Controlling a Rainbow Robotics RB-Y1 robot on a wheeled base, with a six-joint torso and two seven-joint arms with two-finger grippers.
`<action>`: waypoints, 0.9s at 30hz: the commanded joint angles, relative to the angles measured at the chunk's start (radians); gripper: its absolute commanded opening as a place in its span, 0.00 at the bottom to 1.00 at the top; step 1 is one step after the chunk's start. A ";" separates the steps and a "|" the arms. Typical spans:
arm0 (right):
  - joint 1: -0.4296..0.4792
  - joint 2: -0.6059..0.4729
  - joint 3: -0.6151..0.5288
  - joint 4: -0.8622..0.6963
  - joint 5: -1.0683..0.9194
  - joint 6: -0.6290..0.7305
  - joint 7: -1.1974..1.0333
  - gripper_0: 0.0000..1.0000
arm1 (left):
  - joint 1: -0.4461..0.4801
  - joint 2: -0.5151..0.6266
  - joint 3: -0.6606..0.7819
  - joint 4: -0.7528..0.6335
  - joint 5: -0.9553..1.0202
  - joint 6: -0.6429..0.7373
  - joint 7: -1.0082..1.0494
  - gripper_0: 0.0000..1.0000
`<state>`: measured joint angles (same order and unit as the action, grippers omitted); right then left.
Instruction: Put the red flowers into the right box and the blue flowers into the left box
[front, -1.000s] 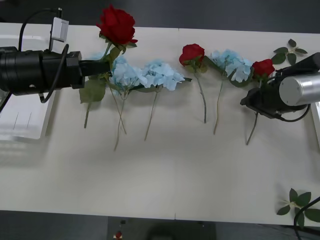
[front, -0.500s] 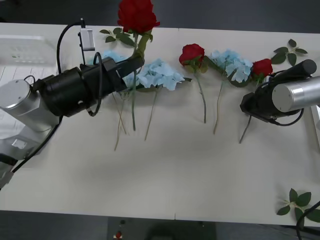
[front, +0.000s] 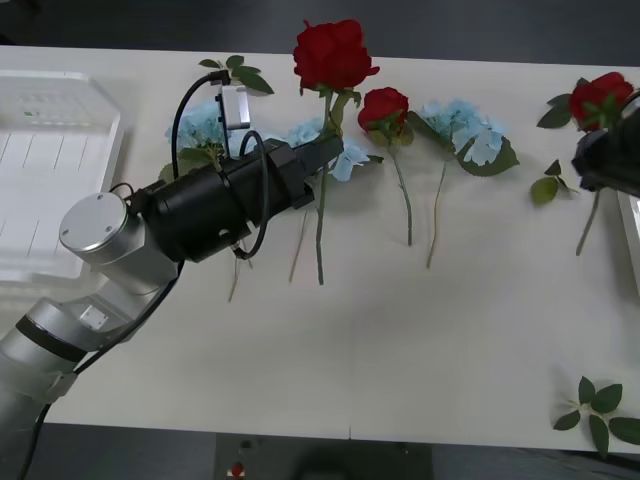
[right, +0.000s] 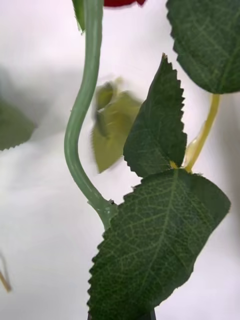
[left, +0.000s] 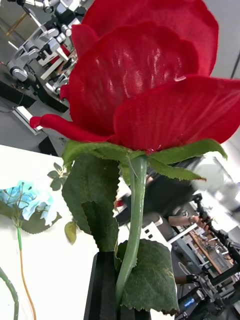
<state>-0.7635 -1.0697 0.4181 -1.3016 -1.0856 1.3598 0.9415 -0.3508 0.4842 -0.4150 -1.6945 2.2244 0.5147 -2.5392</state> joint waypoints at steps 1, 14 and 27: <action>-0.082 -0.130 -0.087 -0.024 -0.073 0.091 0.003 0.00 | -0.011 0.008 0.007 -0.034 -0.003 -0.004 -0.049 0.00; -0.037 -0.265 -0.133 0.191 -0.053 0.079 0.338 0.00 | -0.011 0.014 0.005 -0.034 -0.002 -0.004 -0.055 0.00; -0.031 -0.179 -0.133 0.654 -0.011 -0.268 0.777 0.00 | -0.011 0.016 0.004 -0.034 -0.002 -0.001 -0.056 0.00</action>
<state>-0.7811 -1.2789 0.3022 -0.6758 -1.1097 1.1272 1.6664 -0.3508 0.4846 -0.4148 -1.6945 2.2244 0.5147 -2.5398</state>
